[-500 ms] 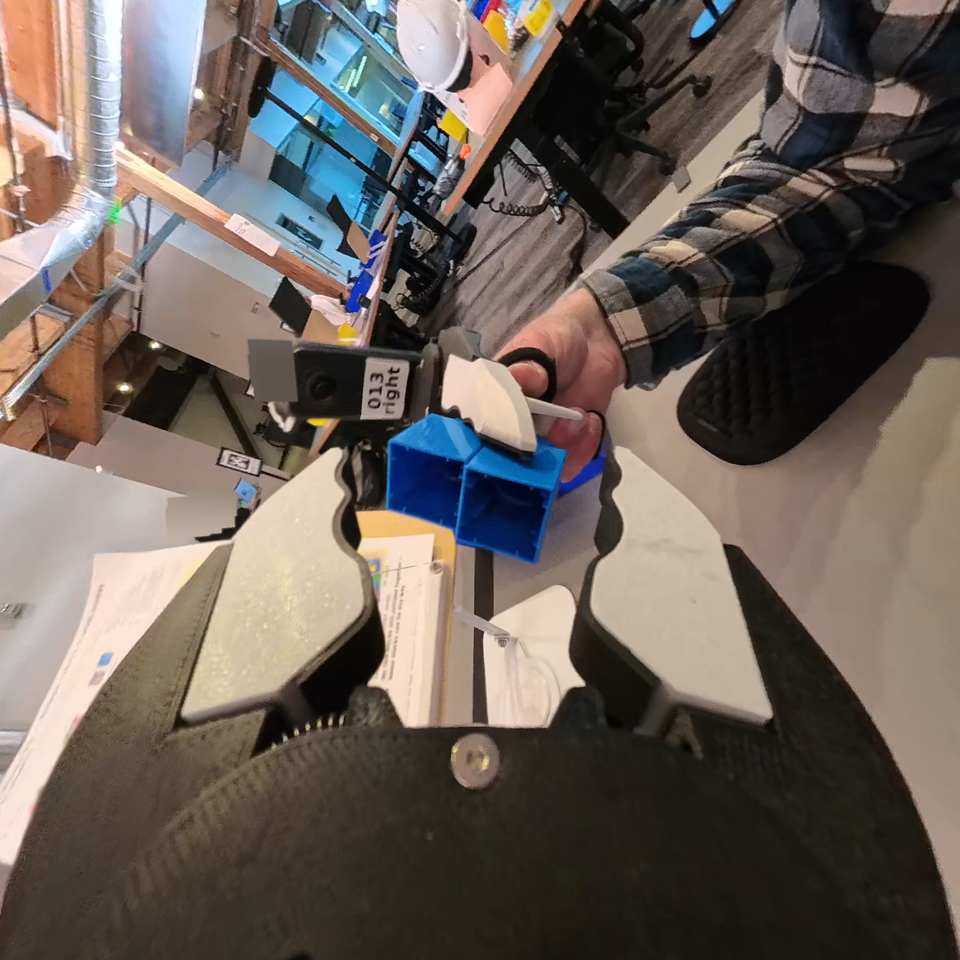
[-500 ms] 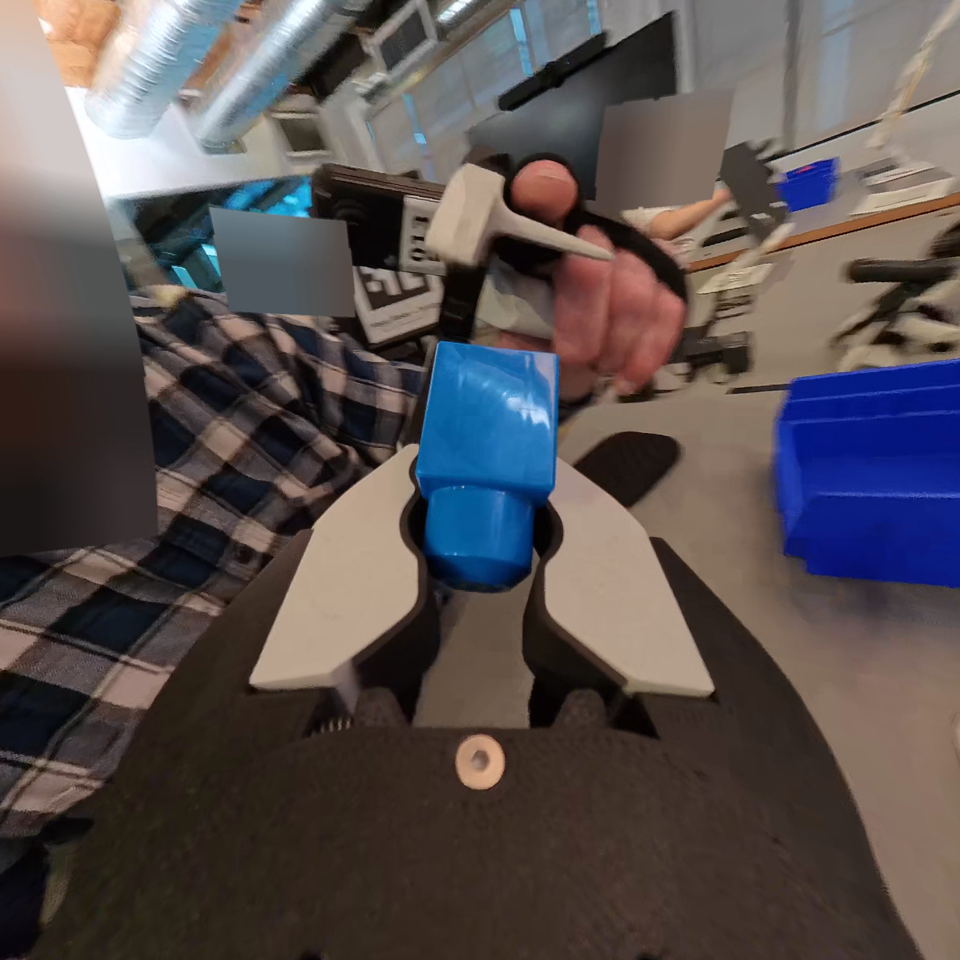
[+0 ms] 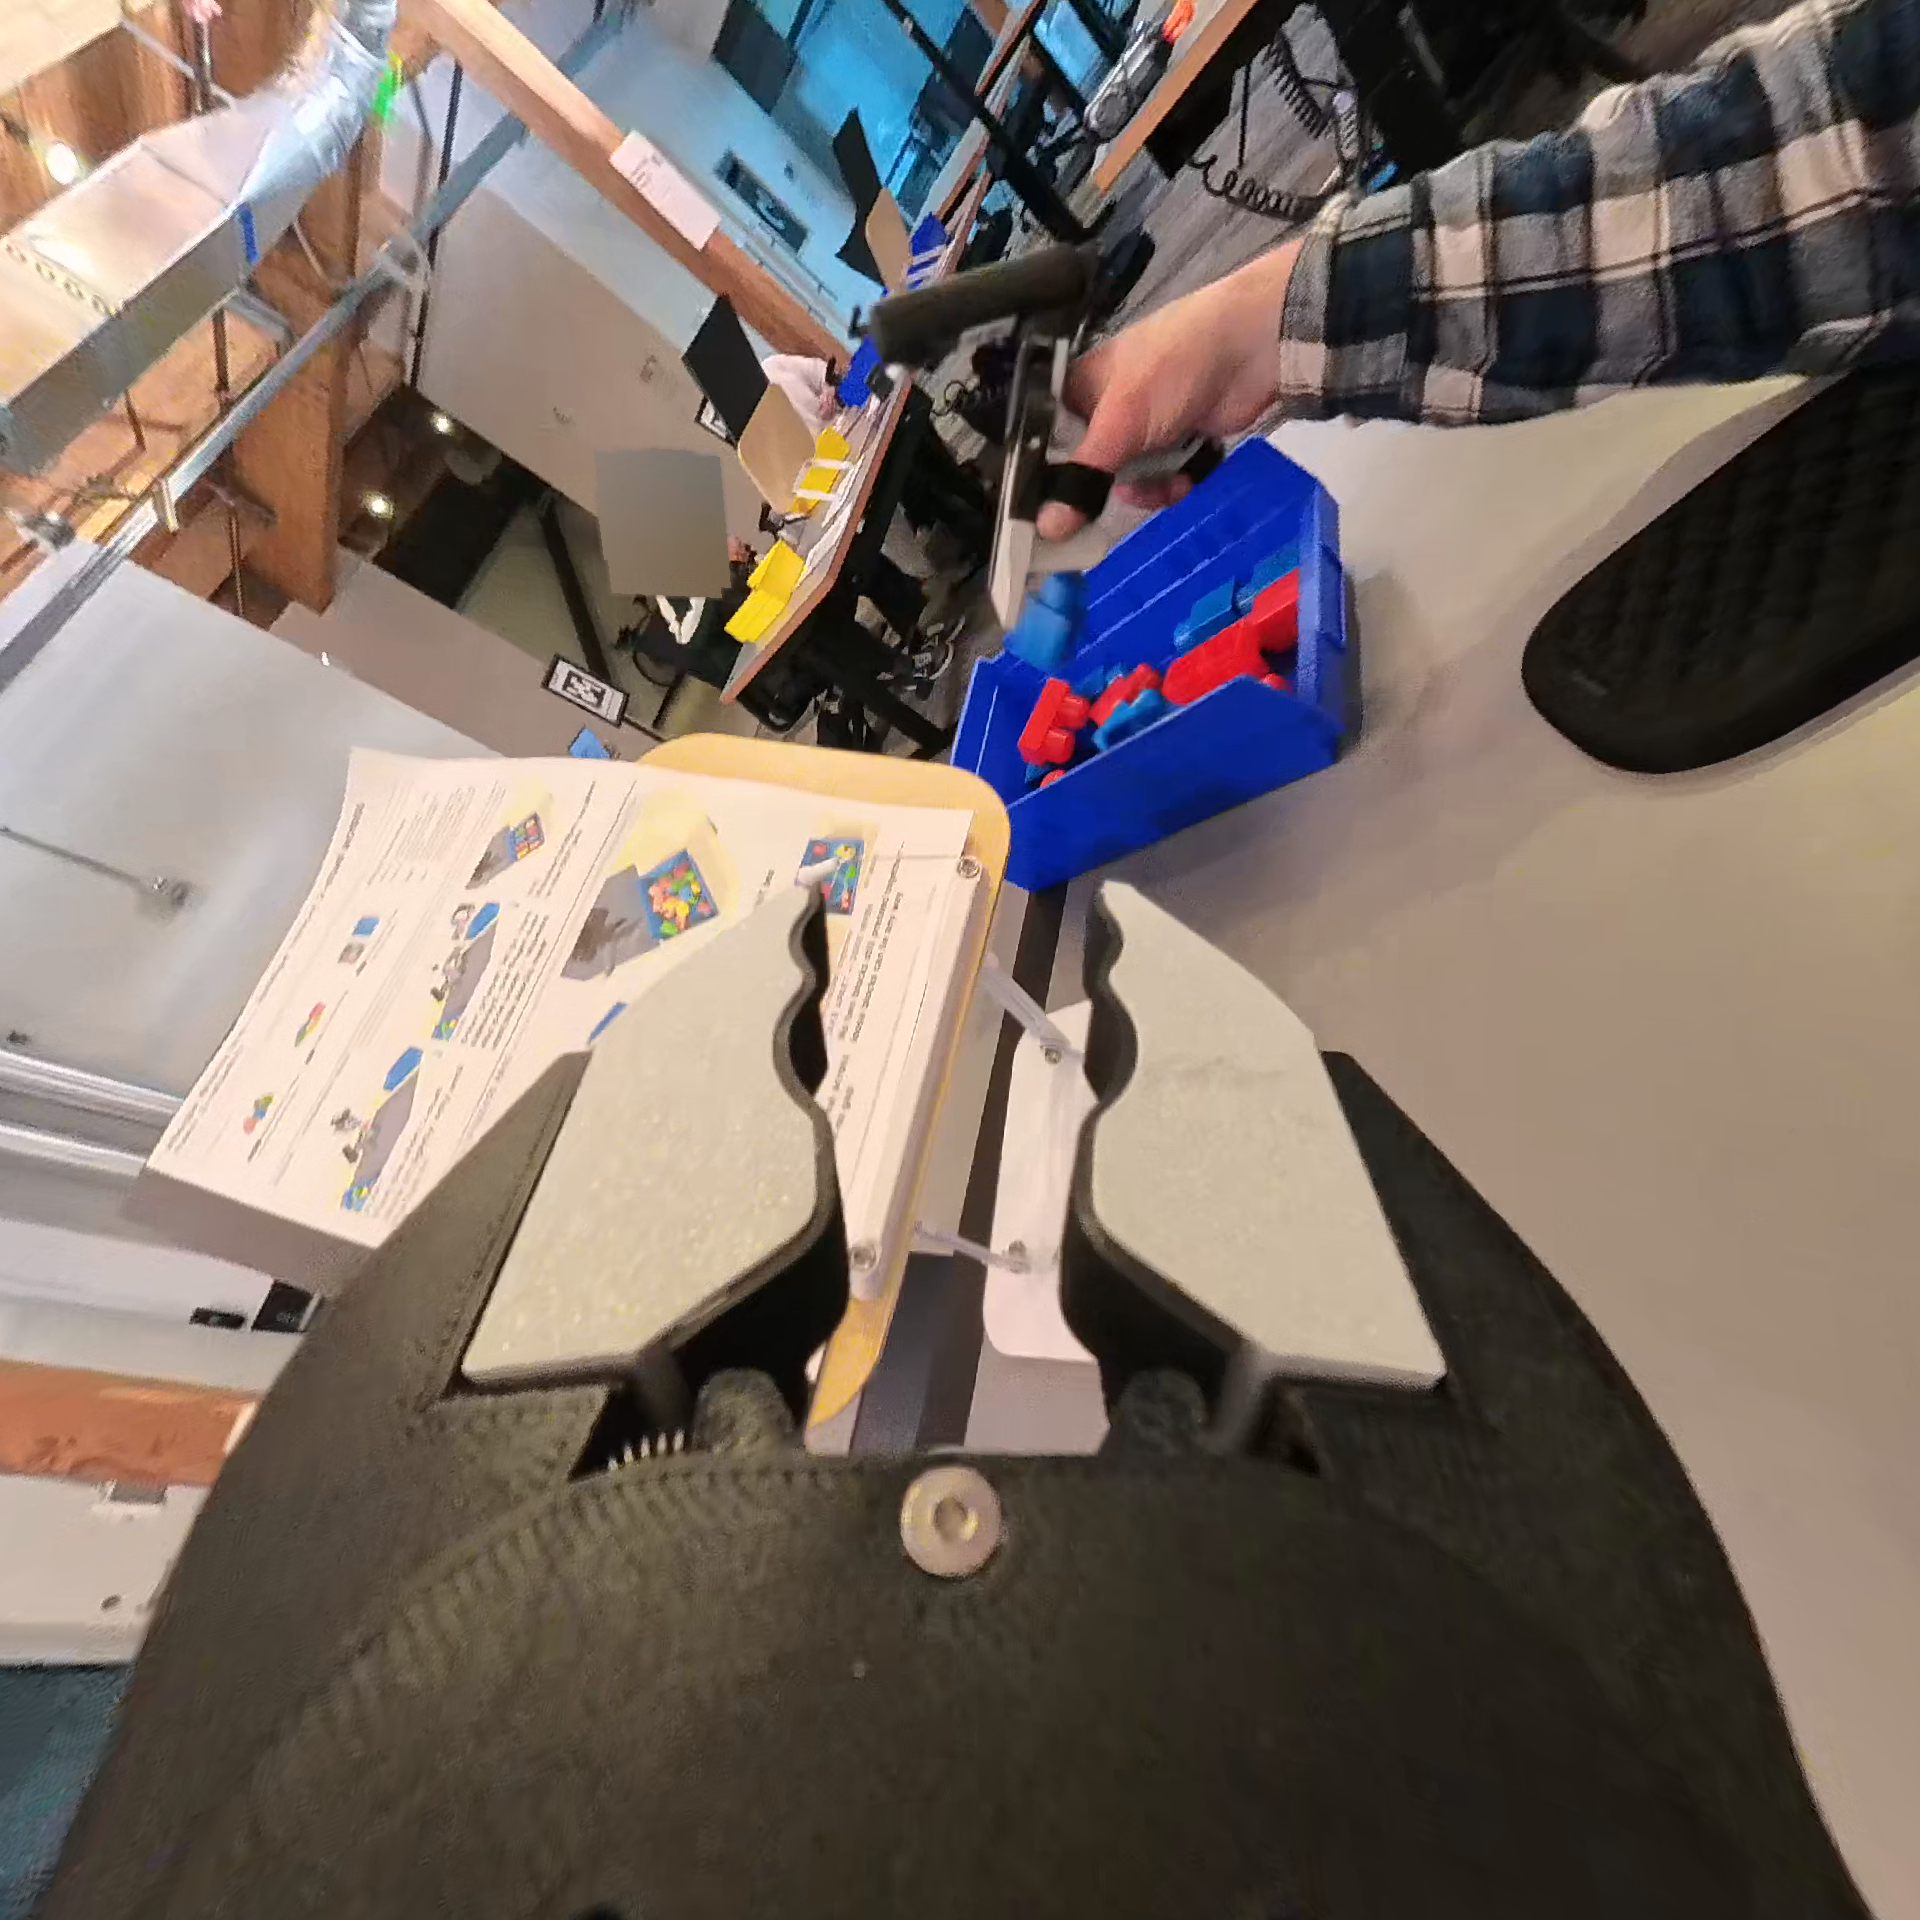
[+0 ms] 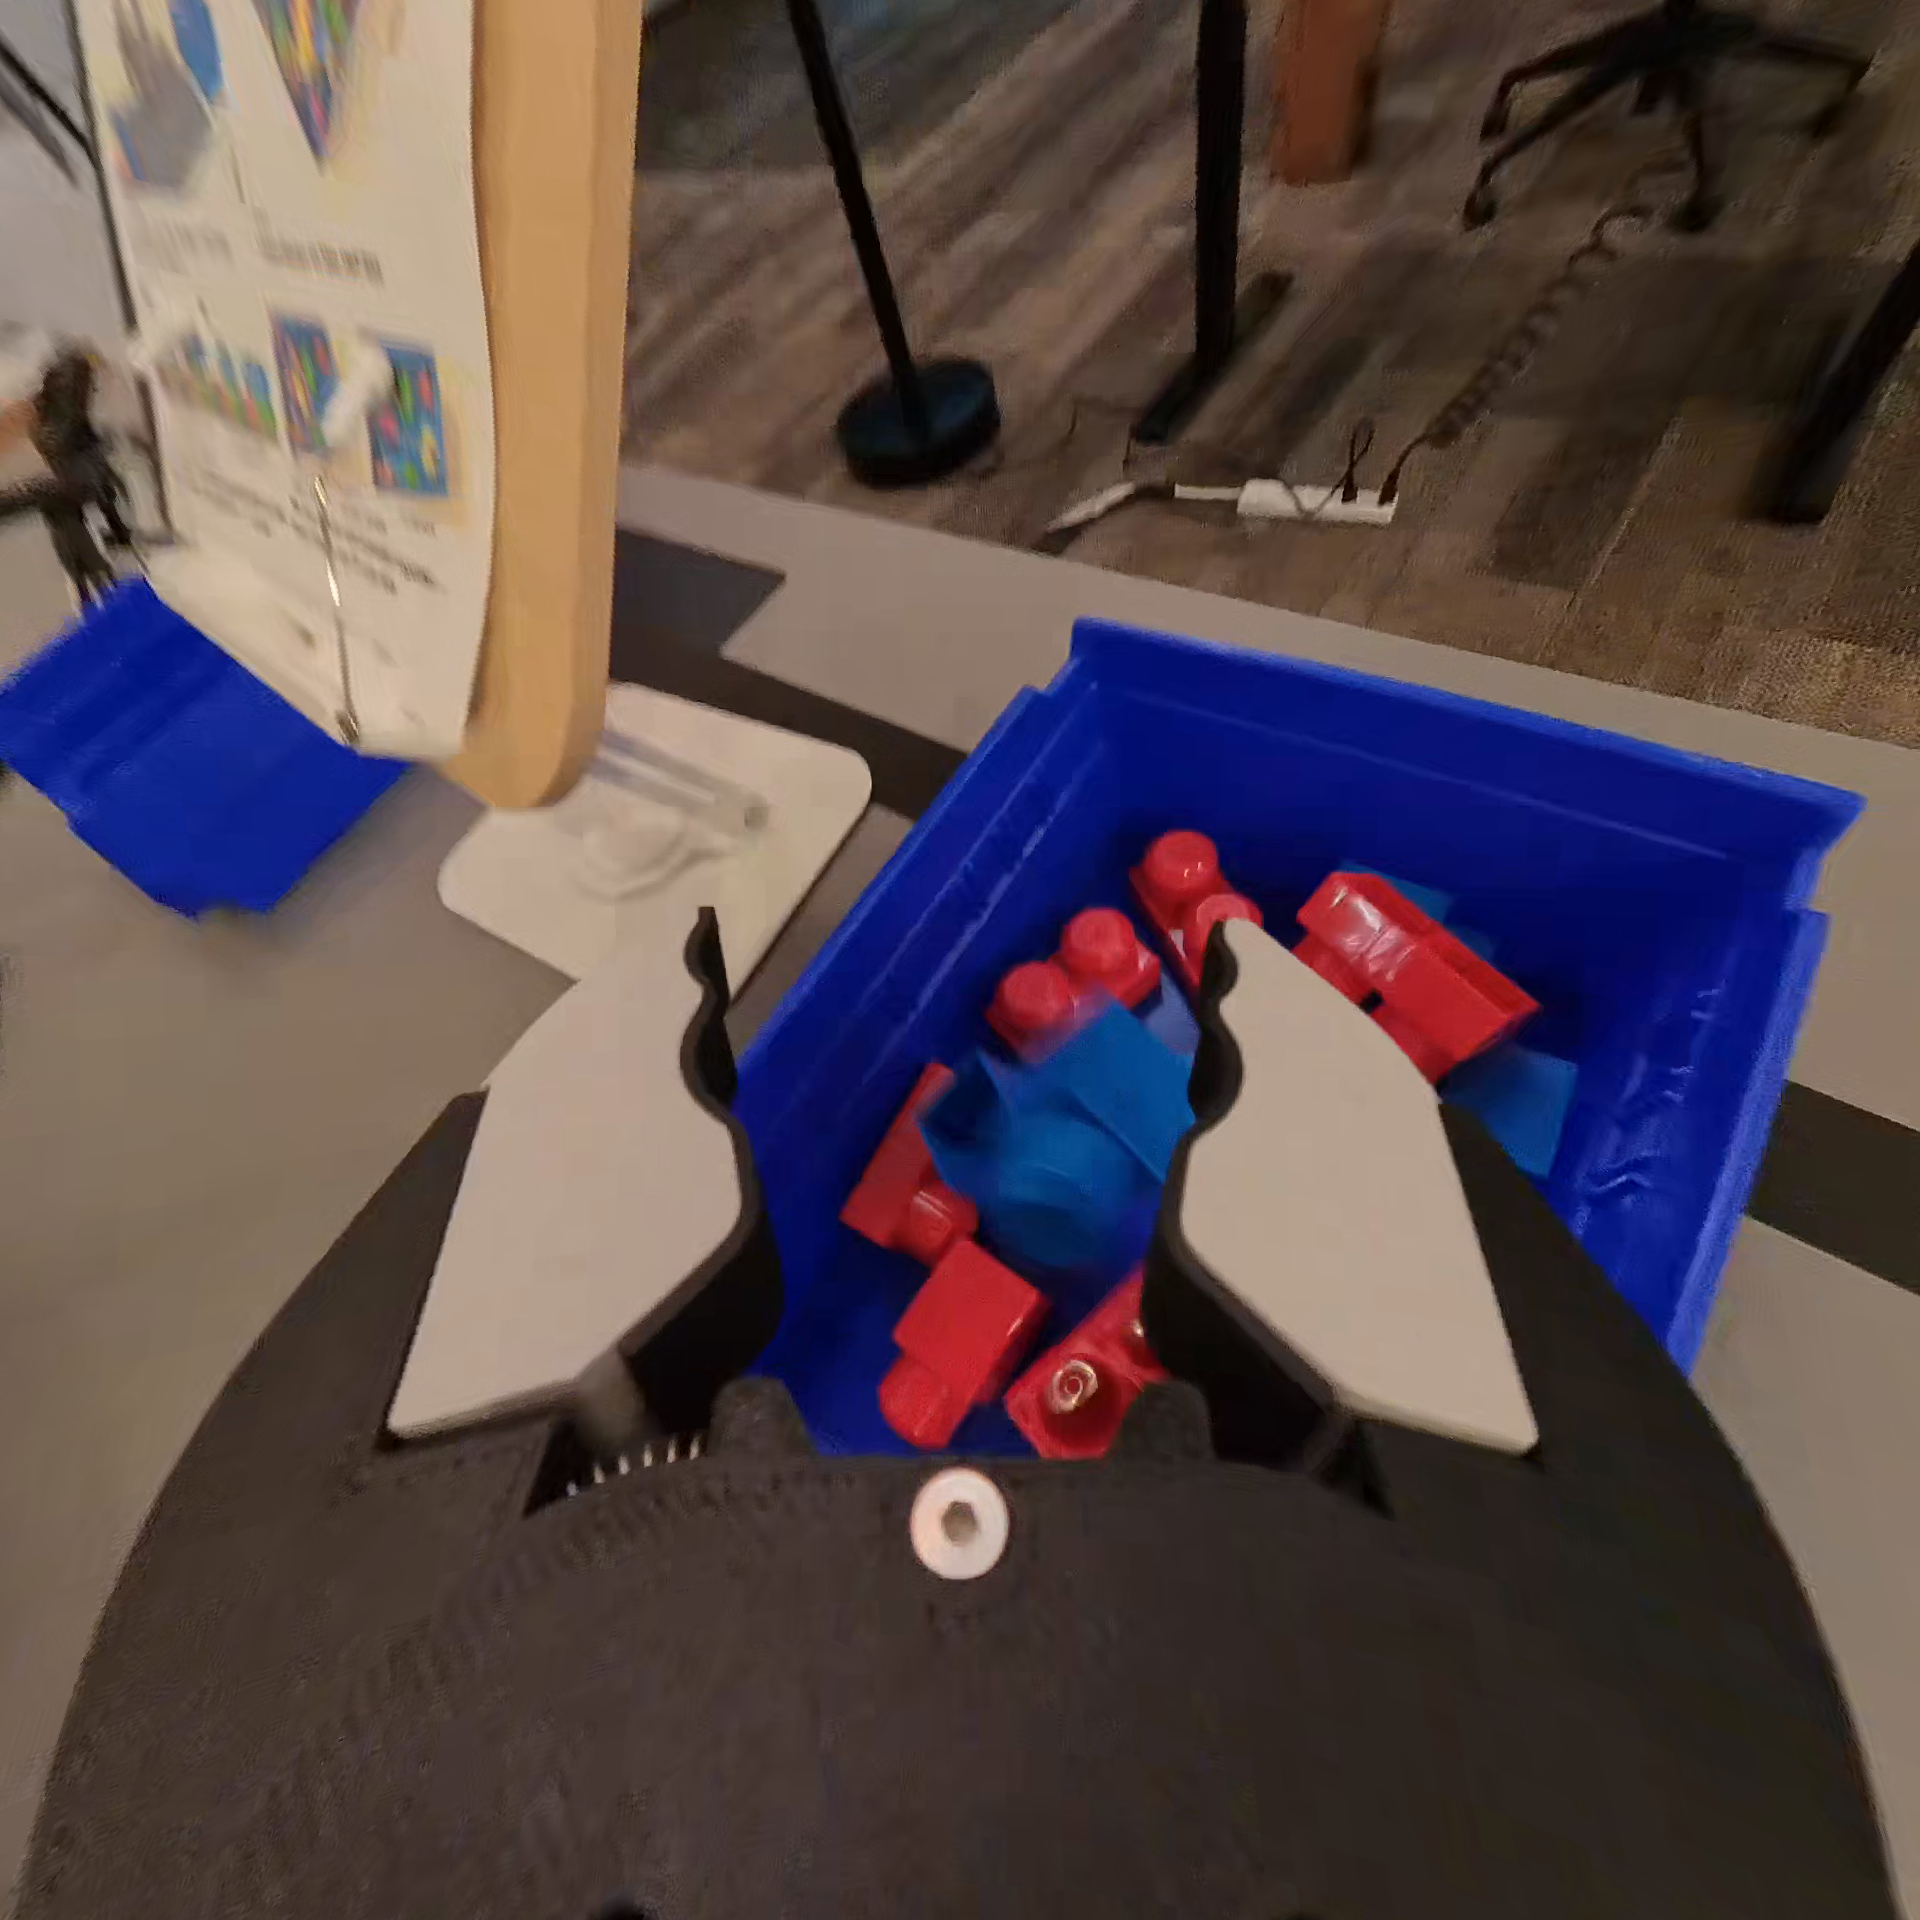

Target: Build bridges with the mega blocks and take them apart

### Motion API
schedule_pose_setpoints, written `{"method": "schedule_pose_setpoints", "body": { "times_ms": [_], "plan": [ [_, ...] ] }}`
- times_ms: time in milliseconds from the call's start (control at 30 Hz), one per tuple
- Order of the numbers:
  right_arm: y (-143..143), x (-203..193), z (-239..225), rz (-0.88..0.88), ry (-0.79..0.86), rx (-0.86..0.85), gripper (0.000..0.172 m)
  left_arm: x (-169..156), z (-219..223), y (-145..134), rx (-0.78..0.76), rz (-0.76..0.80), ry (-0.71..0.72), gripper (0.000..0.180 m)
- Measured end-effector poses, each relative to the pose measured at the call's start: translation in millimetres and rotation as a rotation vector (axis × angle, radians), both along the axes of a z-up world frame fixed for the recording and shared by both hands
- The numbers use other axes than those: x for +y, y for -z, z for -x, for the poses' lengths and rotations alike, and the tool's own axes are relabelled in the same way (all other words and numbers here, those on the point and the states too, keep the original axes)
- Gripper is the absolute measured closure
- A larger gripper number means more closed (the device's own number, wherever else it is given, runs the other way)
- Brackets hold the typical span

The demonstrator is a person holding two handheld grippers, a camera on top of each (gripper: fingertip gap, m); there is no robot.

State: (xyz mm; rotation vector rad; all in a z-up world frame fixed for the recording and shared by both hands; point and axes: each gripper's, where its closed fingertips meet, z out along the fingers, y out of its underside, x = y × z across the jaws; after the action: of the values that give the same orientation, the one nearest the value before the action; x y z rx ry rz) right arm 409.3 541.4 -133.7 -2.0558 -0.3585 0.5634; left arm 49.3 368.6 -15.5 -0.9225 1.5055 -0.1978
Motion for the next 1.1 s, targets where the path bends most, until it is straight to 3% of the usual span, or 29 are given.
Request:
{"method": "schedule_pose_setpoints", "body": {
  "times_ms": [233, 333, 433, 633, 733, 867, 1100],
  "plan": [
    [-49, -16, 15, -0.130, -0.033, 0.080, 0.099, 40, 34, 16, 0.012, 0.040, -0.157, 0.128],
    [-65, -25, 38, -0.184, -0.098, 0.094, 0.104, 75, 69, 28, 0.027, 0.077, -0.284, 0.124],
    [-74, -30, 59, -0.215, -0.147, 0.101, 0.105, 116, 110, 59, 0.087, 0.173, -0.403, 0.119],
    [-71, -41, 108, -0.196, -0.283, 0.092, 0.106, 199, 181, 148, 0.382, 0.311, -0.565, 0.116],
    [-69, -46, 127, -0.187, -0.338, 0.090, 0.107, 235, 216, 184, 0.608, 0.312, -0.631, 0.118],
    [-68, -51, 140, -0.179, -0.384, 0.088, 0.110, 270, 240, 208, 0.774, 0.331, -0.613, 0.123],
    [-67, -54, 143, -0.171, -0.404, 0.095, 0.114, 303, 265, 251, 1.044, 0.314, -0.614, 0.131]
  ]
}}
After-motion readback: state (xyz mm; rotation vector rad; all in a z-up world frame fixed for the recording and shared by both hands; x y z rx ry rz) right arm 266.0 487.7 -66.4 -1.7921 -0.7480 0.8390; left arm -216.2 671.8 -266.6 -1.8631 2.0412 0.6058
